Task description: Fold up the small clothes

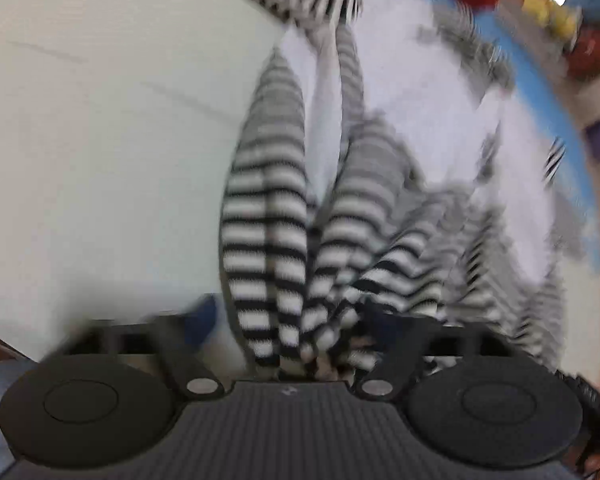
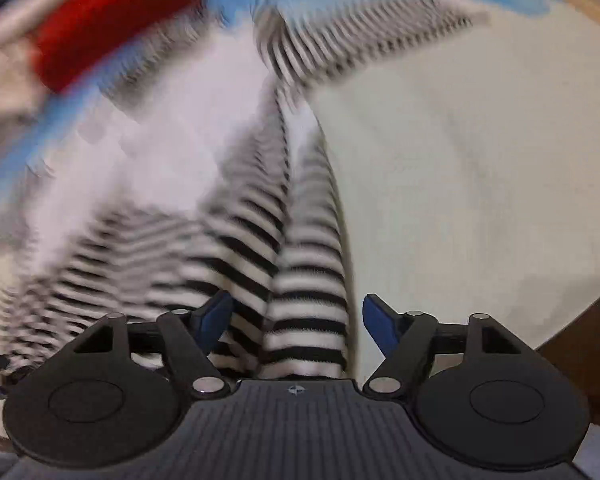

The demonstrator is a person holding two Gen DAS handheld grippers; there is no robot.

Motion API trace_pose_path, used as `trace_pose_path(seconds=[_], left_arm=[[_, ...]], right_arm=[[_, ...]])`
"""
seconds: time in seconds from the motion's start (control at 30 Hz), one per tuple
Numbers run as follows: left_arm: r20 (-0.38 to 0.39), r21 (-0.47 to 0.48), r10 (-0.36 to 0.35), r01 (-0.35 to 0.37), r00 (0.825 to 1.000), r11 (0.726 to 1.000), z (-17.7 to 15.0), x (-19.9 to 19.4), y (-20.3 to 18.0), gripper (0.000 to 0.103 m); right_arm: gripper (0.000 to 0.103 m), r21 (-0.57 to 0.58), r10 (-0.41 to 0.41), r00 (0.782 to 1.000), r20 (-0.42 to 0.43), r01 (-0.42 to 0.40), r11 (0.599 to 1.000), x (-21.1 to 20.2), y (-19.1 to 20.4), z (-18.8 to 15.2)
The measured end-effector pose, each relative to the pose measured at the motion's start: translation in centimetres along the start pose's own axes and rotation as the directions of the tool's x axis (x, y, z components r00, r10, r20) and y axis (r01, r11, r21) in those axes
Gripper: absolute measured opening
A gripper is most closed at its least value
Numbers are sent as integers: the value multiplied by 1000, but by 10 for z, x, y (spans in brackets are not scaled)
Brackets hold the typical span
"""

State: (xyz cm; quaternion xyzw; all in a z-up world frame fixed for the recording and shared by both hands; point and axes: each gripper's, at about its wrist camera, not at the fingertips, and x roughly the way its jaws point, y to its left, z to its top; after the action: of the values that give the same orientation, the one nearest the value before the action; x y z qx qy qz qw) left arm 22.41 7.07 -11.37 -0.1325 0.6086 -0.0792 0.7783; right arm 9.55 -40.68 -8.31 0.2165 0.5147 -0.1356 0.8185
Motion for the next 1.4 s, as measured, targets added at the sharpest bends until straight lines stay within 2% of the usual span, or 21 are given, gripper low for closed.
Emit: trace_pose_path(seconds=[0.03,0.07,0.1,0.13,0.23,0.27,0.3,0.33,0.37,0.4,0.43,0.5,0.57,0.63,0.7,0.8,1.0,1.23,1.3,1.33,1.4], left_arm=[[18,42,18,-18,1000,999,-5,-2,-8,39],[48,88,31,-35,998,995,-10,-9,-14,31],[81,134,45,-56,996,989,-17,-17,-20,29],[111,170,53,-72,992,983,-25,-25,-23,29],[122,213,56,-81,991,974,-40,-30,-23,28],[132,224,58,-87,989,971,-43,-30,-24,31],[152,241,59,-95,987,966,-45,-29,-25,40],[167,246,70,-110,984,963,-45,-28,-25,49],[186,236,95,-138,978,962,-44,-28,-25,71],[213,222,119,-167,970,961,-40,-27,-25,82],[241,218,123,-178,963,960,-40,-31,-24,84],[263,226,115,-177,958,958,-37,-39,-27,86],[289,221,117,-185,950,958,-33,-46,-30,87],[322,215,130,-207,938,955,-28,-51,-38,93],[357,206,139,-223,924,953,-22,-54,-45,99],[388,199,149,-241,909,950,-11,-53,-53,101],[351,183,184,-260,918,948,18,-30,-50,101],[341,136,224,-284,913,949,71,-8,-28,101],[370,82,257,-307,893,948,102,1,-12,101],[376,21,302,-334,876,942,121,5,0,101],[400,-121,360,-341,843,932,158,8,31,101]], right_arm=[[27,-54,-17,1000,16,17,998,0,6,-4],[9,-107,-22,999,34,26,994,-5,10,-7],[5,-139,-22,999,39,27,990,-12,8,-7],[5,-143,-22,999,42,28,989,-17,4,-6],[4,-134,-69,997,36,73,988,-14,-25,4],[7,-143,-85,995,41,90,986,-10,-29,5],[10,-138,-82,996,46,87,987,-8,-32,6],[20,-116,-96,993,63,102,988,-10,-32,5],[31,-107,-114,989,96,124,986,-17,-26,6],[33,-118,-128,982,141,145,982,-25,-19,3],[37,-140,-136,973,189,164,977,-34,-10,-2],[49,-193,-130,953,274,187,963,-51,14,-8],[62,-241,-92,946,310,171,955,-61,37,-8],[67,-288,-50,942,332,152,945,-66,59,-6],[68,-321,-33,938,346,151,935,-67,77,-4],[70,-350,-4,938,346,133,927,-59,93,5],[70,-356,8,953,303,105,928,-32,112,19],[70,-378,-15,960,280,124,918,-6,125,43],[70,-393,-16,958,287,133,910,0,131,54],[70,-394,-16,957,290,134,909,3,133,59],[70,-382,-12,958,285,125,916,12,134,70]])
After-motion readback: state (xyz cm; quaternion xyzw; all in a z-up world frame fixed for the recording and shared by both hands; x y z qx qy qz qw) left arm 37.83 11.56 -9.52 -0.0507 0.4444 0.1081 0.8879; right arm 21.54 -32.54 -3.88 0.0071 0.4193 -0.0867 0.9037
